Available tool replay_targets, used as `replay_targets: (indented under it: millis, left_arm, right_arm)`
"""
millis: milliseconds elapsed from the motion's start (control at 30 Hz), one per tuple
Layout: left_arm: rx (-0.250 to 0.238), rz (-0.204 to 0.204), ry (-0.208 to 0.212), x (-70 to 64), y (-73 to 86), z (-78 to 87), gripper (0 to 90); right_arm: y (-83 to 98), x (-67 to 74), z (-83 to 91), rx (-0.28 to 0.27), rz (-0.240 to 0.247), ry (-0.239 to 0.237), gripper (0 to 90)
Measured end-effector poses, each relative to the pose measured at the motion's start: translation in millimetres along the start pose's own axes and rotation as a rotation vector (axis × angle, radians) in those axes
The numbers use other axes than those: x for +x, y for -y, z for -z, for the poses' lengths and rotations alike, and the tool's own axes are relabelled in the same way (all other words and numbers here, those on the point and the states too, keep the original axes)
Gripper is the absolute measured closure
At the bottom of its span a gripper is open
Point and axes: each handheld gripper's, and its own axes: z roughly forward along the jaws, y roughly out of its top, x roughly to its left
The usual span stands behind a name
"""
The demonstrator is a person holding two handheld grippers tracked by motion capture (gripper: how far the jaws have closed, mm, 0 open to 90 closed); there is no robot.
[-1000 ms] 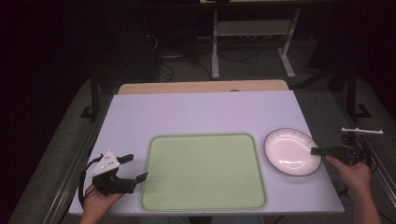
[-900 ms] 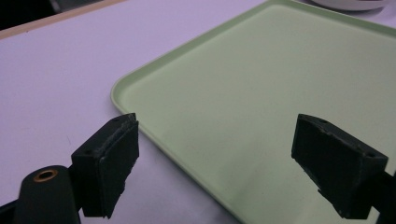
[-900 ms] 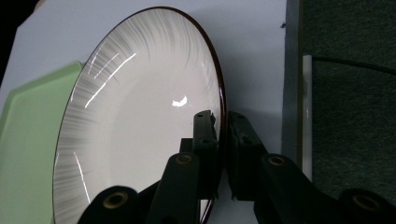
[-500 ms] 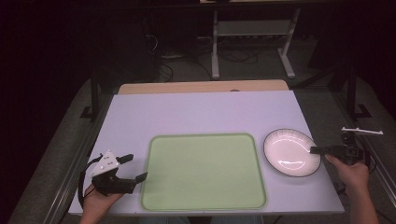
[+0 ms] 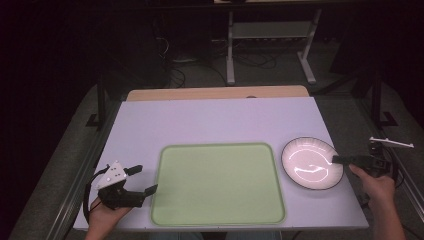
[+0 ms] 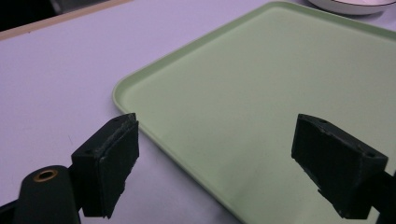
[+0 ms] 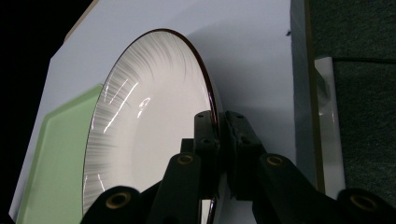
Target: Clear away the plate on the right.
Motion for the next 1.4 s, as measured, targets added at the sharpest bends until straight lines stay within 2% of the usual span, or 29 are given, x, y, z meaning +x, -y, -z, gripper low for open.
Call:
replay_targets:
  millis: [300,633,767,967,1400]
  left_arm:
    - [-0.003,0.002,0.000,0.3,0.1,0.6,14.8]
    - [-0.002,0.000,0.001,-0.4,0.1,-0.1,14.8]
    - [-0.001,0.003,0.001,-0.4,0.3,-0.4,14.8]
    - [-0.004,0.004,-0.001,-0.1,0.2,0.5,14.8]
    - [-0.007,0.008,-0.002,0.5,0.4,1.2,14.8]
  right_arm:
    - [0.8,2.7,6.5,-0.017,-0.004,-0.024,82.2]
    - [2.3,2.8,13.5,-0.035,-0.004,-0.018,81.9]
    - [4.5,2.4,16.8,-0.055,-0.016,-0.036,81.9]
    - [9.6,6.5,14.7,-0.079,-0.015,-0.096,81.8]
    - [11.7,20.3,19.3,-0.092,0.006,-0.126,81.3]
